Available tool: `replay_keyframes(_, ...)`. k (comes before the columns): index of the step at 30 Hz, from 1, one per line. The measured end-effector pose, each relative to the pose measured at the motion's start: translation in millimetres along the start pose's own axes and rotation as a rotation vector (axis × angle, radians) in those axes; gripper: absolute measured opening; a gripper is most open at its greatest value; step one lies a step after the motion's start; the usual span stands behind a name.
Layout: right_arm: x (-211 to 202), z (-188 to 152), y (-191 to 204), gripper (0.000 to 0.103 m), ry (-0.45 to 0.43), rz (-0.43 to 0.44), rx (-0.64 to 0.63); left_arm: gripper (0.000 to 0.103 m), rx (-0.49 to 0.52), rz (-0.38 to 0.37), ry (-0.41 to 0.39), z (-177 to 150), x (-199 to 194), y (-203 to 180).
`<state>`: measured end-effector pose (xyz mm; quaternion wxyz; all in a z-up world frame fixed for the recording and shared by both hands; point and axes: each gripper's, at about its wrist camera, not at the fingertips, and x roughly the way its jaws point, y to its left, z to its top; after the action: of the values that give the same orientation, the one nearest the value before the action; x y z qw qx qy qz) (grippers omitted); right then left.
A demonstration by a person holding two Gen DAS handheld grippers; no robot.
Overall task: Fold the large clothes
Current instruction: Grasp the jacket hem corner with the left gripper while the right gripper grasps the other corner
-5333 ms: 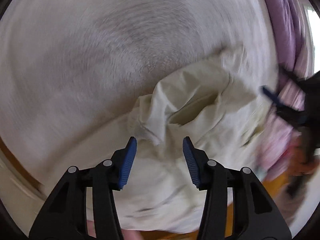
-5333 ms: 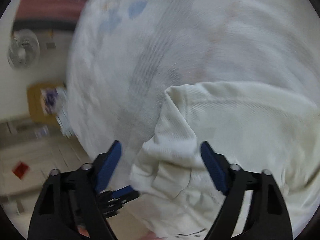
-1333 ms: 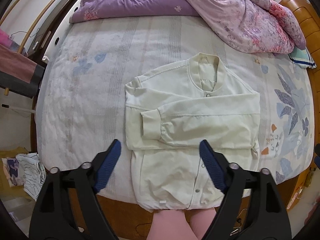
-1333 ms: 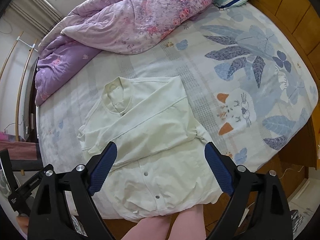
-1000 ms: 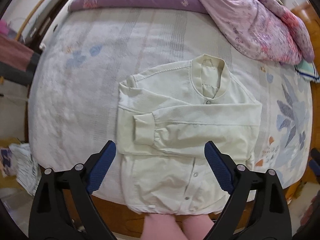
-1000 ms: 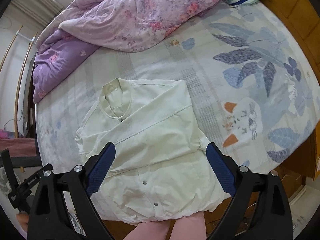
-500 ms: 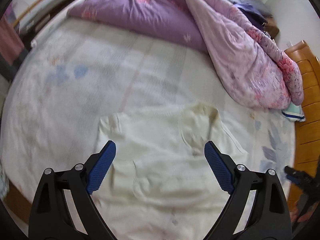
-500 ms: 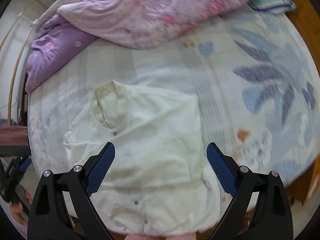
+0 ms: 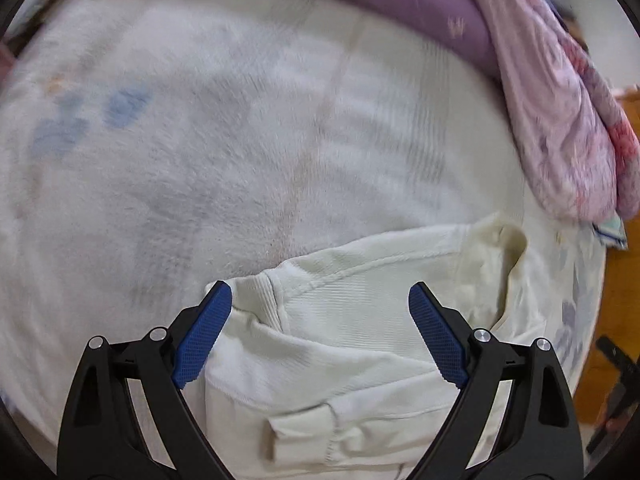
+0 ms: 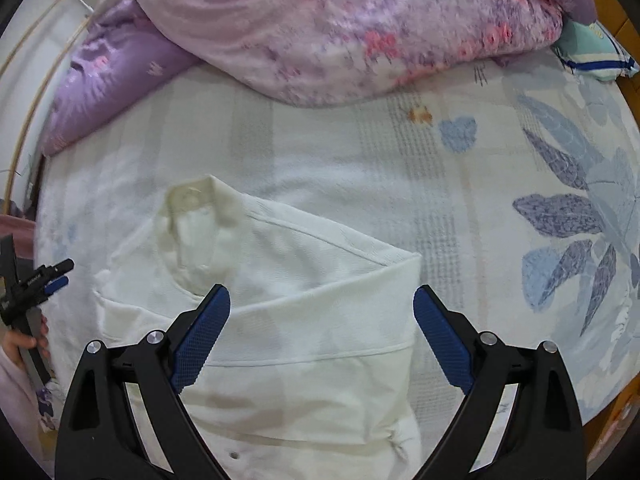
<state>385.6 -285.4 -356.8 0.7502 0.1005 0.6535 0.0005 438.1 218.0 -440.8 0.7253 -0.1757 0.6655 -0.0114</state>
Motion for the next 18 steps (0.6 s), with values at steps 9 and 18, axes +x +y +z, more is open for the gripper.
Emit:
replay_keyframes(9, 54, -2, -37, 0.089, 0.137, -0.068, 0.072, 0.084, 0.035, 0.017, 0.296, -1, 83, 23)
replay_keyframes(18, 107, 23, -75, 0.086, 0.23, 0.016, 0.183, 0.014, 0.217, 0.15, 0.332, -6, 85, -5)
